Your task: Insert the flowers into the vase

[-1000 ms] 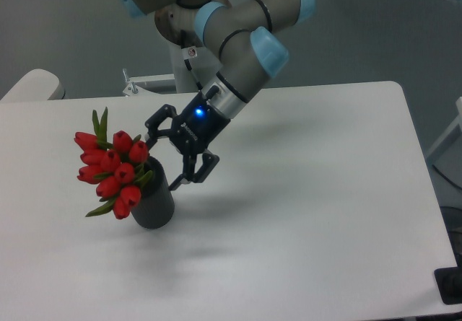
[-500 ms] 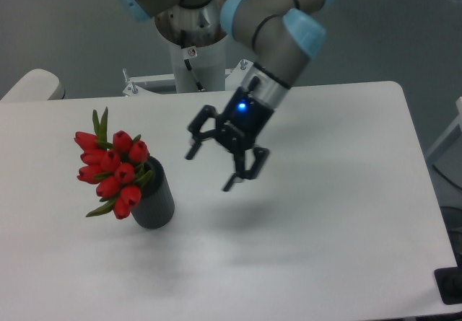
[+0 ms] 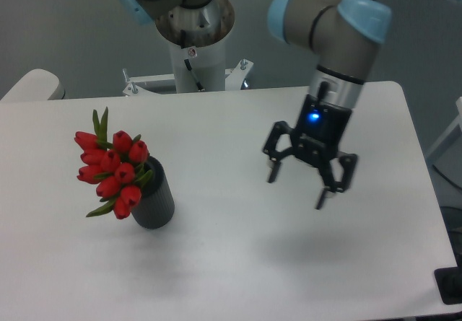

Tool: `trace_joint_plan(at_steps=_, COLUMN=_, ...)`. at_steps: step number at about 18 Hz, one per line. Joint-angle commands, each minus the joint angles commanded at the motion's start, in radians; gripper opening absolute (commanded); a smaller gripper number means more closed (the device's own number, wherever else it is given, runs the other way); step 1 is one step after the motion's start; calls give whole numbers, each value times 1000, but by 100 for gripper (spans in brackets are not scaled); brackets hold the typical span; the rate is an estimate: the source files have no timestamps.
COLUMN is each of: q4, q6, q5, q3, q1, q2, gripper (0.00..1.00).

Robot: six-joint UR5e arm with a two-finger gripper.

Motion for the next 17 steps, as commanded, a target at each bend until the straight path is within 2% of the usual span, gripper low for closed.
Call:
trace_joint_plan(at_steps=1, q4=-34, q6=2, q5=11, q3=35, q1=-2, q2=-14, gripper=100)
trace_joint_plan(at_steps=3, q4=-150, q6=53, q5=43, q3=109, q1=-2, q2=-29, gripper=100)
trace_joint_plan(at_steps=5, q4=-207, q6=148, q5=124, q3=144, q1=-5, q2=-34, gripper=100)
trace_joint_plan(at_steps=9, q4=-213, q6=170, q5=290, q3=180, q1=-18, q2=-48, gripper=100)
trace_joint_plan(at_steps=12, q4=-207, q6=183, q5=368, q3=187, q1=-22, q2=-54, gripper=100)
trace_joint_plan(at_steps=17, q4=-203, q6=183, q5=387, q3=175, q1=-41, q2=-49, gripper=100)
